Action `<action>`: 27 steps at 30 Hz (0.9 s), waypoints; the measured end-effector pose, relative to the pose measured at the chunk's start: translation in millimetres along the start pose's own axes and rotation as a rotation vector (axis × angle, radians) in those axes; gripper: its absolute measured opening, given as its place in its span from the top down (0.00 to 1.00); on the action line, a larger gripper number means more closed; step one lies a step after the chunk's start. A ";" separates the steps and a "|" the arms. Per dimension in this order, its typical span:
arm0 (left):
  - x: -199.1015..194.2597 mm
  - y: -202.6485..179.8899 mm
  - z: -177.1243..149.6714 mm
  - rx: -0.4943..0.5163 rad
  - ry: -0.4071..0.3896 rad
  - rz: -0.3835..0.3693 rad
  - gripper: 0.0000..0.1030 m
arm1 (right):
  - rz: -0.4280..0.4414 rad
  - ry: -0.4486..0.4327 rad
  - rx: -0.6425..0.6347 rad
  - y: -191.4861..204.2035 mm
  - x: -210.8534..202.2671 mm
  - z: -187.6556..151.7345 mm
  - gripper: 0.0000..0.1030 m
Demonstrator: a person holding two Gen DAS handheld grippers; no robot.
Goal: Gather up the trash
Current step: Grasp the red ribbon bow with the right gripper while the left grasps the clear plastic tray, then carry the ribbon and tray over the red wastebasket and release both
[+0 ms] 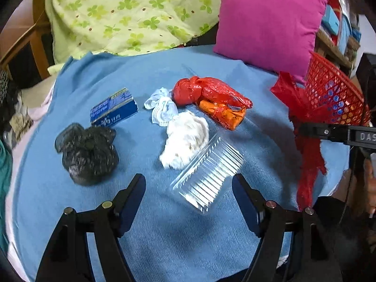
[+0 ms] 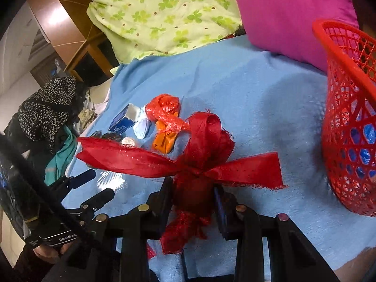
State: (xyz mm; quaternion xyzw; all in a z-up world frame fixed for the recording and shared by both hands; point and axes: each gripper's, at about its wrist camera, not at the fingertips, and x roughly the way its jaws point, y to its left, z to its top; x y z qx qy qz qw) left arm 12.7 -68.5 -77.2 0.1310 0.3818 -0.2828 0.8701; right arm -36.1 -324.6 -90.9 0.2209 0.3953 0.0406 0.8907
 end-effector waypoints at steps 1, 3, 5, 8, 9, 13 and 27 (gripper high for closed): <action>-1.5 0.8 -1.8 -0.006 -0.003 -0.011 0.26 | 0.002 -0.002 -0.001 0.5 -0.2 -0.5 0.66; -0.9 0.0 -2.6 0.001 -0.005 -0.014 0.26 | 0.003 -0.004 0.002 2.2 0.0 -1.2 0.66; 0.6 -4.6 -1.9 0.020 -0.007 -0.013 0.26 | 0.001 -0.004 0.002 3.5 0.5 -1.9 0.66; 6.9 -13.1 0.2 0.051 -0.004 -0.020 0.26 | -0.003 -0.005 -0.006 7.1 0.1 -2.6 0.66; 9.5 -17.1 0.2 0.065 0.000 -0.020 0.26 | -0.006 -0.009 -0.012 8.4 -0.8 -2.6 0.66; 13.7 -19.9 -2.6 0.064 0.009 -0.045 0.37 | -0.022 -0.033 -0.041 14.4 -7.9 -2.6 0.66; -15.4 -34.6 2.9 0.014 -0.034 -0.071 0.47 | -0.229 -0.194 -0.239 47.3 -74.9 4.0 0.66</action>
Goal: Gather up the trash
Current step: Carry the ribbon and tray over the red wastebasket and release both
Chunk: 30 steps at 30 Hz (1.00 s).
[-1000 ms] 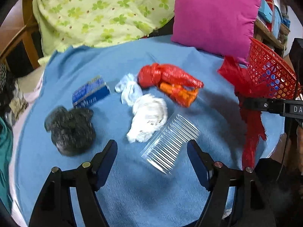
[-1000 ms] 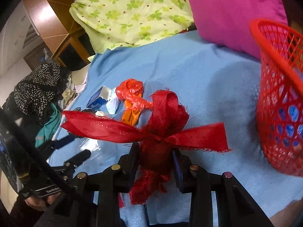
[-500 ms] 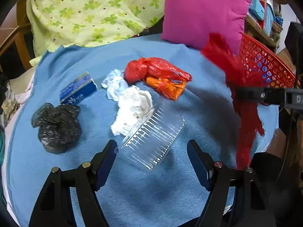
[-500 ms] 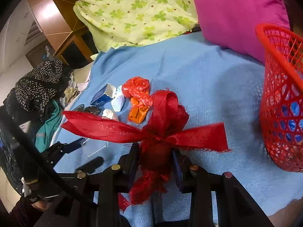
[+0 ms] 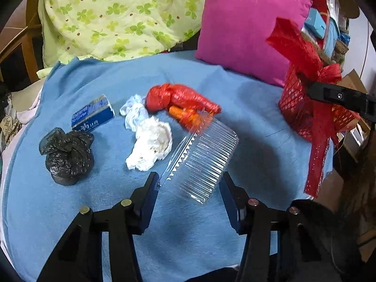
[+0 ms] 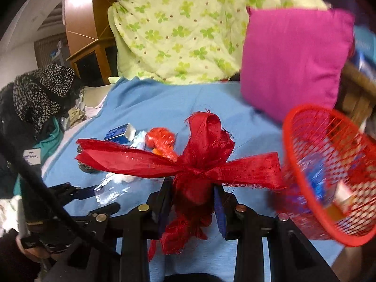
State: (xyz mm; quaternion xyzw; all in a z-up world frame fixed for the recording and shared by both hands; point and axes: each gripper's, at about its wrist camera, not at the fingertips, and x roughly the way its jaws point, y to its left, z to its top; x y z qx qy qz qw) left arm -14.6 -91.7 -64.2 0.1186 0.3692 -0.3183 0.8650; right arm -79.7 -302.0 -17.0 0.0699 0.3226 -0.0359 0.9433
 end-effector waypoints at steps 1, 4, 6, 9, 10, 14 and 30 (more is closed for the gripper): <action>-3.8 -1.2 1.6 -0.005 -0.007 -0.004 0.47 | -0.012 -0.010 -0.010 0.3 -5.5 1.7 0.66; -15.1 -5.3 8.3 -0.015 -0.028 -0.009 0.47 | -0.049 -0.042 -0.035 -0.4 -22.3 7.1 0.66; -22.9 -8.8 14.0 -0.014 -0.044 -0.010 0.47 | -0.063 -0.061 -0.041 -1.6 -32.6 9.9 0.66; -32.6 -15.6 22.4 -0.003 -0.064 -0.011 0.47 | -0.085 -0.084 -0.047 -4.1 -47.1 12.7 0.66; -35.0 -17.5 23.9 0.002 -0.071 -0.011 0.47 | -0.089 -0.088 -0.047 -4.8 -50.7 12.9 0.66; -43.6 -27.9 32.9 0.021 -0.091 -0.012 0.47 | -0.102 -0.105 -0.040 -10.1 -63.3 16.0 0.66; -61.7 -64.0 60.6 0.083 -0.135 -0.010 0.47 | -0.162 -0.161 -0.017 -36.9 -89.8 20.6 0.66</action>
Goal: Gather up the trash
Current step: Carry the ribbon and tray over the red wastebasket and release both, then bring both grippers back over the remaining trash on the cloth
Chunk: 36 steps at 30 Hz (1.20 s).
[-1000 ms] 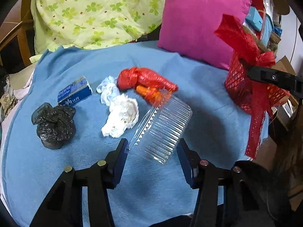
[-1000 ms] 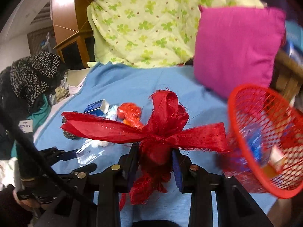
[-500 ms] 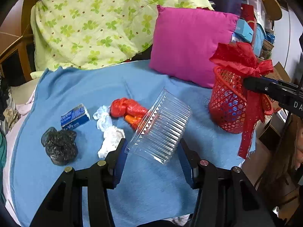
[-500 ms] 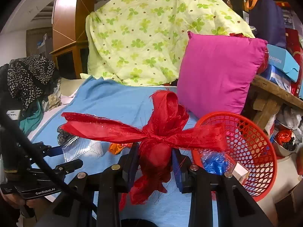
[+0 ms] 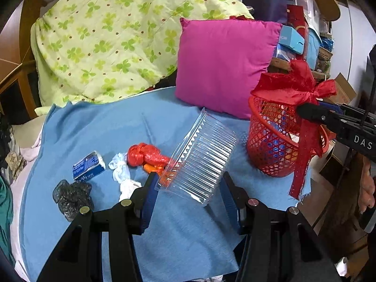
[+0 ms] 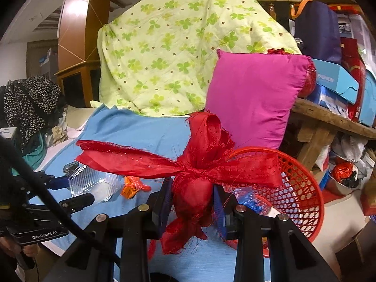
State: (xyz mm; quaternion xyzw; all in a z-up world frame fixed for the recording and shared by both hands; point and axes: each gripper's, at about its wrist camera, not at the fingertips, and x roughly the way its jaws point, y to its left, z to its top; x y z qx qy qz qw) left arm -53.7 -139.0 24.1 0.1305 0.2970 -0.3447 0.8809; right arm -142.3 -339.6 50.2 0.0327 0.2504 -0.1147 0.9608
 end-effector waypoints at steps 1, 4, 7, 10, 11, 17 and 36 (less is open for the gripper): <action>0.0 -2.6 2.0 0.006 -0.002 0.001 0.47 | -0.002 -0.003 0.003 -2.4 -1.3 0.0 0.66; -1.2 -10.8 7.4 0.021 -0.007 -0.002 0.47 | -0.010 -0.013 0.015 -10.8 -6.5 0.1 0.66; -1.7 -19.3 13.3 0.039 -0.012 -0.005 0.47 | -0.016 -0.018 0.027 -18.8 -10.7 -0.4 0.66; -1.7 -29.1 20.0 0.056 -0.016 -0.010 0.47 | -0.023 -0.024 0.043 -26.9 -14.4 -0.9 0.66; -1.8 -33.1 23.2 0.064 -0.019 -0.012 0.47 | -0.024 -0.024 0.049 -30.4 -15.1 -1.1 0.66; 1.6 -60.5 53.6 0.089 -0.044 -0.052 0.47 | -0.005 -0.019 0.161 -72.5 -16.4 -5.7 0.66; 94.9 -150.3 116.7 0.046 0.081 -0.198 0.41 | 0.212 0.065 0.768 -230.4 40.5 -61.7 0.25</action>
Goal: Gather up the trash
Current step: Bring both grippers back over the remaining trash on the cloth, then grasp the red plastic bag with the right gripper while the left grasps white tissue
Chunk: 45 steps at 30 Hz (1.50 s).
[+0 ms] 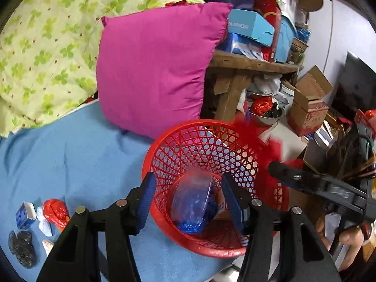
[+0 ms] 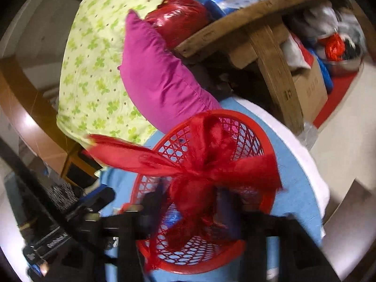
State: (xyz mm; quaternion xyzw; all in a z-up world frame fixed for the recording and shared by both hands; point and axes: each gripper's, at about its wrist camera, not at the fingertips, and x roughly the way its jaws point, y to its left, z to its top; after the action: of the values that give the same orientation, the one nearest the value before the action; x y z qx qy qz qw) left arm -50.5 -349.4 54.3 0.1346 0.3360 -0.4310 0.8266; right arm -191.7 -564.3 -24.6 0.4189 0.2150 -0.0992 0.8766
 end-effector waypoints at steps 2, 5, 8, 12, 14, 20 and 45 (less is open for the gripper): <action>-2.1 3.3 -3.8 0.005 -0.002 0.009 0.41 | 0.023 -0.028 0.053 -6.9 -1.3 0.0 0.24; -15.3 13.3 -14.0 0.016 -0.022 0.044 0.41 | 0.038 -0.064 0.034 -2.5 -6.5 0.7 0.24; -36.3 30.9 -34.5 0.030 -0.040 0.099 0.41 | 0.053 -0.110 -0.024 8.3 -19.1 -2.3 0.24; -66.5 72.5 -74.1 -0.028 -0.038 0.187 0.41 | 0.091 -0.161 -0.118 32.8 -34.9 -12.0 0.24; -85.4 99.9 -100.4 -0.077 -0.035 0.248 0.41 | 0.120 -0.172 -0.159 48.9 -36.6 -17.3 0.24; -140.0 184.3 -176.4 -0.246 -0.002 0.422 0.41 | 0.215 -0.138 -0.317 117.7 -27.5 -45.9 0.24; -148.0 272.1 -251.6 -0.496 0.008 0.385 0.41 | 0.157 0.337 -0.569 231.7 187.7 -162.6 0.26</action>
State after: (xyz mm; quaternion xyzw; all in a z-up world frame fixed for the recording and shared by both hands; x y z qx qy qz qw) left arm -2.1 32.7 -50.3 -0.0082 0.4027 -0.1712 0.8992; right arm 9.2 -291.0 -41.1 0.1834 0.3431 0.1034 0.9154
